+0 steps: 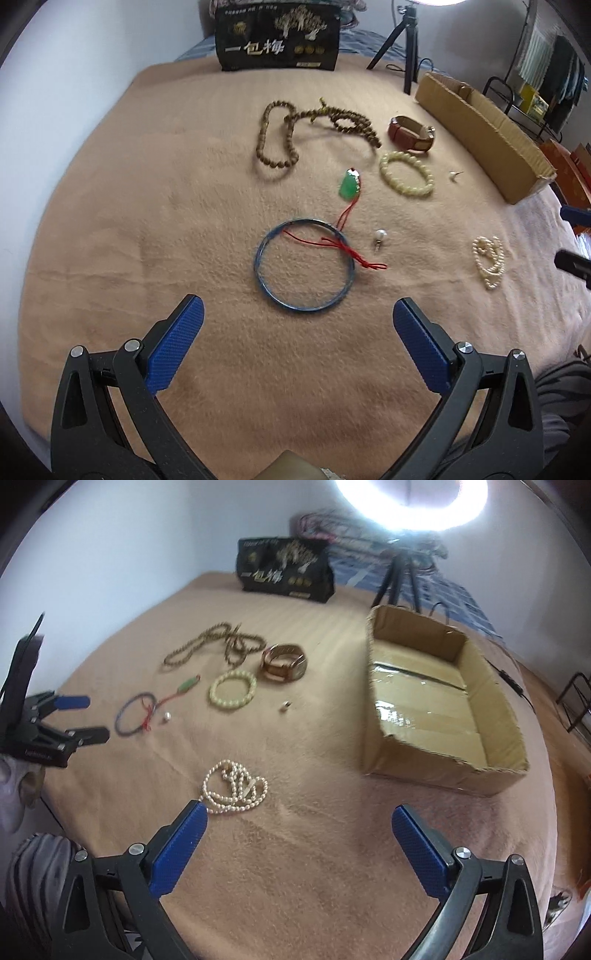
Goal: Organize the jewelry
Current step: 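Lower the left tool onto the blue bangle while the right tool reaches the pearl necklace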
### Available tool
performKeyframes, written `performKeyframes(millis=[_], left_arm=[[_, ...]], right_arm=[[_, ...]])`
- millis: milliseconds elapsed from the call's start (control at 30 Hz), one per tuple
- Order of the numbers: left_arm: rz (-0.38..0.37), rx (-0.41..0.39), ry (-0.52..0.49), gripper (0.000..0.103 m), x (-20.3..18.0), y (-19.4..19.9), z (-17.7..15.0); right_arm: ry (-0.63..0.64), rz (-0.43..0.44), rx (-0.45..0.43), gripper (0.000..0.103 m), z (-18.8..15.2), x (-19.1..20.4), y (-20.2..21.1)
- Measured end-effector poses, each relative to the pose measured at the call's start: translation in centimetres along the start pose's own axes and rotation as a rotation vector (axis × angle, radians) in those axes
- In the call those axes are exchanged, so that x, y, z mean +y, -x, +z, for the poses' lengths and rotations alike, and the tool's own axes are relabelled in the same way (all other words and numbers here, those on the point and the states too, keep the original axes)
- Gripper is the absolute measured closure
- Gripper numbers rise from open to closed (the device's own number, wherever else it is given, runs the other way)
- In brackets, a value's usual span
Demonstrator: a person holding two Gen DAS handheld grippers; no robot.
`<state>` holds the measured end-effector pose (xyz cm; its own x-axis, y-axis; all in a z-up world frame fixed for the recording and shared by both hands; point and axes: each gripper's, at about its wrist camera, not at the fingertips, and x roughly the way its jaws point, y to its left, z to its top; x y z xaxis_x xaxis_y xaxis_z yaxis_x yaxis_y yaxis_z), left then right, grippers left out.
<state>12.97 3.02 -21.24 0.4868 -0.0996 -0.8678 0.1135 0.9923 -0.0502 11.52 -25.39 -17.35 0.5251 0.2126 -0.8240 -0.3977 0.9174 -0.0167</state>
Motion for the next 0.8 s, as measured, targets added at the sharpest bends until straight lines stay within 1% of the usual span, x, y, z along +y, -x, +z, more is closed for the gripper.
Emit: performKeyframes(millis=[67,267,533,700,800], left_arm=[[0.01,0.008,0.01,0.0,0.3,-0.7,0.1],[0.044,0.012,-0.006,0.0,0.2,-2.2,0.4],[0.069,0.019,-0.002,0.0,0.3,-3.9,0.8],[0.066,0.006,-0.005,0.0,0.2,-4.2,0.7],[0.054,0.002,-0.006,0.003,0.2,-4.3,0.8]], right_arm=[[0.016,0.004,0.014,0.002,0.0,0.4,-0.6],[0.033,0.014,0.045,0.004,0.0,0.9,-2.1],[0.049,0.043,0.072,0.008,0.3,1.8,-3.6],[0.075,0.064,0.086,0.008,0.9,2.5,-4.7],[0.089,0.094,0.098,0.008,1.3,2.9,-5.5]])
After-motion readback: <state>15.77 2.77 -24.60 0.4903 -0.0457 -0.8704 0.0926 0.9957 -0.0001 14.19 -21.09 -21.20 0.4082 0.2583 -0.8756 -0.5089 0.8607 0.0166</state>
